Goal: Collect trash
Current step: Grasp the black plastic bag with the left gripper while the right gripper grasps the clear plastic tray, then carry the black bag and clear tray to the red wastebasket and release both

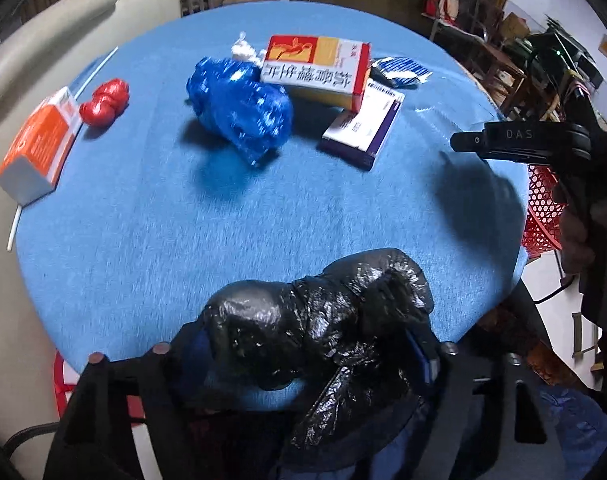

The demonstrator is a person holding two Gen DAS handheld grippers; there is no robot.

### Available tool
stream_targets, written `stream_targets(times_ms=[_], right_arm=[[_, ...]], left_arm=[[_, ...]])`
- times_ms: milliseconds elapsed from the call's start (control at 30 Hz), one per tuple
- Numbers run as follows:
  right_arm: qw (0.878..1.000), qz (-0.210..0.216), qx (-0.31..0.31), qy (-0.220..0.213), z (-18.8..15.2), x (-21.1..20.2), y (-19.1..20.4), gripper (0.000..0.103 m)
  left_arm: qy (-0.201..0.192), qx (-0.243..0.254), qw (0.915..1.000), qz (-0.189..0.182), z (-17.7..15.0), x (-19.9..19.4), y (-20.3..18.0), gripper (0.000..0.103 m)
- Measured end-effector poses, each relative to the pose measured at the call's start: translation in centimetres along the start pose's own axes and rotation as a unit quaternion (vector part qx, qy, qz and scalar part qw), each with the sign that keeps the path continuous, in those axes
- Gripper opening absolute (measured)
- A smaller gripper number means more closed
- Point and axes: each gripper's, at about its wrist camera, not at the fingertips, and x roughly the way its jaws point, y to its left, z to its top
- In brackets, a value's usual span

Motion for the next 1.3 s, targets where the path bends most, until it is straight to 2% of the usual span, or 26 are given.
stream_targets(times_ms=[133, 233, 367, 400, 433, 467, 500, 533, 600, 900, 933, 967, 1000, 1167, 1300], right_arm=[[0.999, 0.024, 0.018, -0.02, -0.3, -0.8, -1.5, 0.034], [0.999, 0.029, 0.027, -0.025, -0.6, -1.1, -2.8, 0.033], [0.996, 0.072, 0.04, -0.028, -1.0, -1.5, -4.4, 0.036], [0.996, 0.081, 0.038, -0.029, -0.9, -1.6, -4.7, 0.043], [0.995, 0.085, 0.036, -0.032, -0.8, -1.8, -4.9, 0.071], [0.995, 0.086, 0.035, -0.041, -0.5, -2.3, -5.2, 0.082], [0.994, 0.086, 0.034, -0.054, -0.4, -2.7, -5.1, 0.086], [0.993, 0.082, 0.031, -0.073, -0.3, -3.2, -5.2, 0.086], [0.993, 0.081, 0.013, -0.082, 0.3, -3.6, -4.9, 0.086], [0.992, 0.044, -0.098, -0.063, 4.3, -1.4, -1.5, 0.086], [0.992, 0.032, -0.102, -0.06, 4.4, -1.0, -1.3, 0.084], [0.993, 0.02, -0.106, -0.055, 4.5, -0.5, -1.1, 0.078], [0.993, 0.018, -0.106, -0.053, 4.5, -0.2, -1.0, 0.056], [0.995, 0.034, -0.069, -0.064, 4.1, -0.3, -2.1, 0.051], [0.994, 0.073, -0.017, -0.075, 3.0, -2.1, -5.5, 0.051]], left_arm=[[-0.016, -0.004, 0.9998, -0.01, 0.7, -0.2, 0.0, 0.062], [-0.024, -0.005, 0.9996, -0.011, 1.3, -0.2, -0.2, 0.057], [-0.033, 0.003, 0.9994, -0.009, 2.1, -0.2, -0.8, 0.053], [-0.034, 0.003, 0.9994, -0.009, 2.2, -0.2, -0.8, 0.053], [-0.034, 0.002, 0.9994, -0.01, 2.5, -0.2, -0.9, 0.053], [-0.034, 0.001, 0.9994, -0.01, 2.6, -0.1, -0.8, 0.053], [-0.035, 0.0, 0.9993, -0.01, 2.6, -0.2, -0.9, 0.053], [-0.035, -0.003, 0.9993, -0.01, 2.8, -0.3, -0.8, 0.053], [-0.04, -0.01, 0.999, -0.015, 3.0, -0.8, -0.5, 0.053], [-0.084, -0.007, 0.9963, -0.018, 5.2, -4.7, -0.6, 0.053], [-0.086, -0.008, 0.9961, -0.019, 5.5, -5.0, -0.6, 0.053], [-0.09, -0.008, 0.9957, -0.019, 5.9, -5.3, -0.6, 0.053], [-0.091, -0.009, 0.9956, -0.02, 6.2, -5.5, -0.6, 0.053], [-0.091, -0.005, 0.9955, -0.025, 7.7, -5.5, -1.7, 0.053], [-0.094, 0.016, 0.995, -0.03, 9.2, -5.4, -3.9, 0.053]])
